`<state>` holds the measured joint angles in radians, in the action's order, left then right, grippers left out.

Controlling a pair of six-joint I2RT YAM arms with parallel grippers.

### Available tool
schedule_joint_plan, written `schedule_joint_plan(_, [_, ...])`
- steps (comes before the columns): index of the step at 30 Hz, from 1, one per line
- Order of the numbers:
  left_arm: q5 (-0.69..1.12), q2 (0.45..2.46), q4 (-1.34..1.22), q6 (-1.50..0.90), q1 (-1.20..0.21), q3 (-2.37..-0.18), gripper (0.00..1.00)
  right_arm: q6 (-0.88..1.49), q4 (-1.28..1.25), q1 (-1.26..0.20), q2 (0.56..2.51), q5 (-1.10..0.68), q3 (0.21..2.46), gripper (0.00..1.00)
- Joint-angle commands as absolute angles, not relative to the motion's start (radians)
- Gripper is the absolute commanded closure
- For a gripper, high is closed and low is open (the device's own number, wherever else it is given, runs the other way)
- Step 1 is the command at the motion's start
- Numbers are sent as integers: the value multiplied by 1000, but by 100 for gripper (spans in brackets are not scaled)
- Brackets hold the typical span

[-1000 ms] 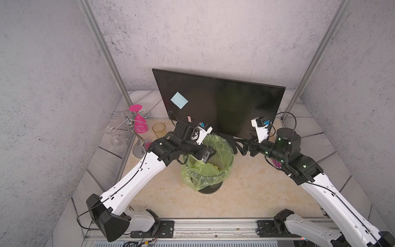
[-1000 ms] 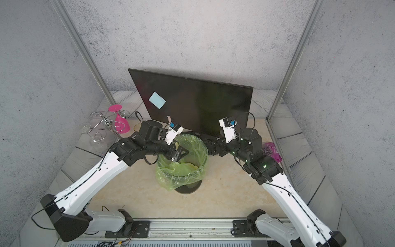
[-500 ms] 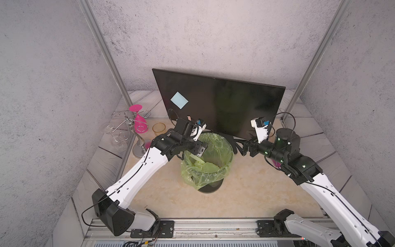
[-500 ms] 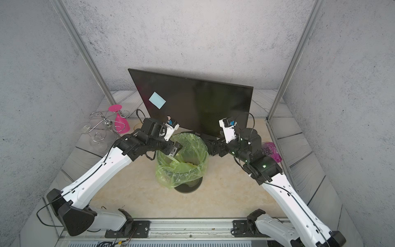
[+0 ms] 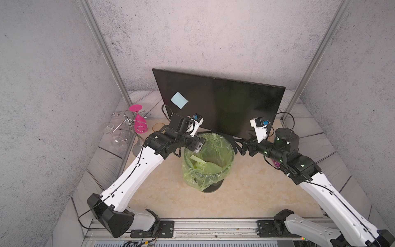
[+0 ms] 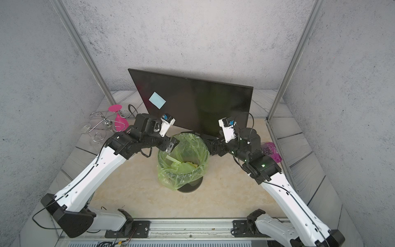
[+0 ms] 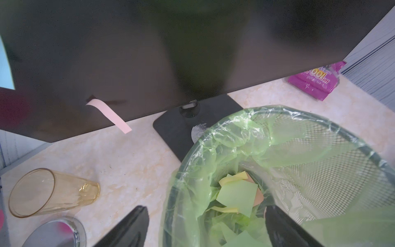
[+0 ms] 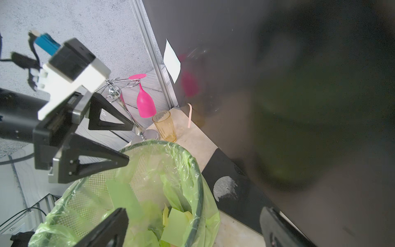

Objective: Remove the sticky note from the monitor
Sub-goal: Place the sticky note in the trash bin, then tear off the sticky note from the monitor.

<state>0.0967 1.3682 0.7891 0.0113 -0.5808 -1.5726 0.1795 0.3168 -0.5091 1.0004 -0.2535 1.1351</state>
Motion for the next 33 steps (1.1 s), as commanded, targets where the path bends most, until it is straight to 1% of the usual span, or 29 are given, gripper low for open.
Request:
schedule_joint_plan(1, [167, 1341, 782, -20, -495, -1633, 9, 176, 308, -506, 992, -252, 1125, 1])
schedule_joint_plan(5, [231, 1364, 730, -52, -401, -1653, 10, 173, 311, -506, 990, -249, 1124, 1])
schedule_joint_plan(8, [270, 1385, 647, -117, -319, -1623, 10, 172, 313, -506, 986, -247, 1124, 1])
schedule_joint_plan(13, [337, 1418, 439, -248, -185, -1525, 14, 166, 313, -506, 980, -252, 1124, 1])
schedule_joint_plan(16, [350, 1441, 337, -292, -143, -1494, 14, 167, 308, -506, 981, -257, 1122, 1])
schedule_joint_plan(18, [416, 1460, 236, -353, -111, -1463, 15, 170, 302, -505, 985, -262, 1118, 1])
schedule_joint_plan(22, [518, 1533, 153, -433, -83, -1469, 16, 173, 290, -507, 994, -267, 1110, 1])
schedule_joint_plan(27, [634, 1619, -24, -557, -67, -1457, 18, 178, 281, -506, 999, -272, 1104, 1])
schedule_joint_plan(33, [637, 1672, -112, -615, -68, -1460, 19, 175, 279, -506, 1002, -267, 1103, 1])
